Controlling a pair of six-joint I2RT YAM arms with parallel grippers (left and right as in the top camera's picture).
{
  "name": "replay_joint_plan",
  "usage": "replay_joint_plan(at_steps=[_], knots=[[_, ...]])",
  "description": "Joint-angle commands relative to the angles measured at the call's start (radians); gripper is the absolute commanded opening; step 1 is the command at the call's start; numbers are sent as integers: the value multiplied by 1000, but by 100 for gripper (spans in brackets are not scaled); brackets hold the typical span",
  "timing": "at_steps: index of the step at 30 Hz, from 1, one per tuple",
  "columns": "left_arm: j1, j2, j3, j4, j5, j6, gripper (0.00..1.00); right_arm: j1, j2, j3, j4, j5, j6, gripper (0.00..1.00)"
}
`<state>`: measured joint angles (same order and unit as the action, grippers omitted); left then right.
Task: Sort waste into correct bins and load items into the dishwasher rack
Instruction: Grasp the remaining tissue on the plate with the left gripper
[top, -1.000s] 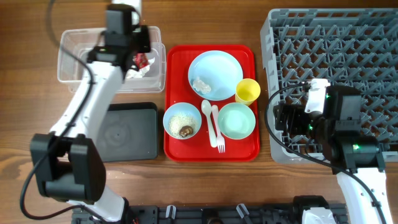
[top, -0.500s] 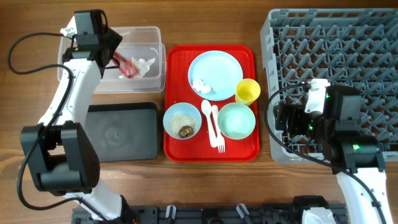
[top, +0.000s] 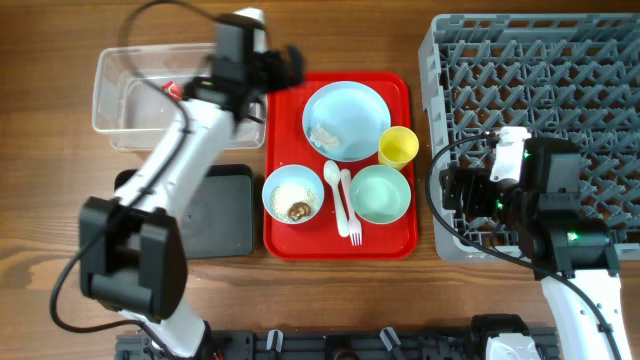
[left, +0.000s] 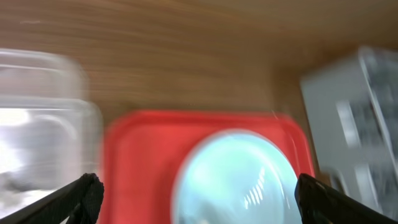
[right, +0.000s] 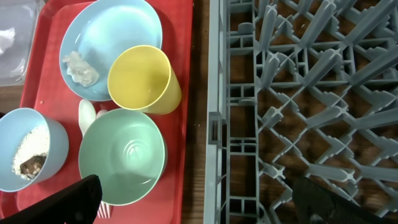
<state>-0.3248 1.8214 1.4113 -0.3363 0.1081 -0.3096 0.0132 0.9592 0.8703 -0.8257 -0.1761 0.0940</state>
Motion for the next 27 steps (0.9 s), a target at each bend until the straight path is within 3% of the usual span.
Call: replay_joint_plan(at_steps=[1,8,27], knots=[[-109,39,4,-29,9,180,100,0,-1,24,2,-5,11,100],[-184,166,4,-107,-24,195,99,0,-1,24,1,-5,12,100],[-186,244,-17,-132,-23,195,72,0,-1,24,-2,-5,11,100]])
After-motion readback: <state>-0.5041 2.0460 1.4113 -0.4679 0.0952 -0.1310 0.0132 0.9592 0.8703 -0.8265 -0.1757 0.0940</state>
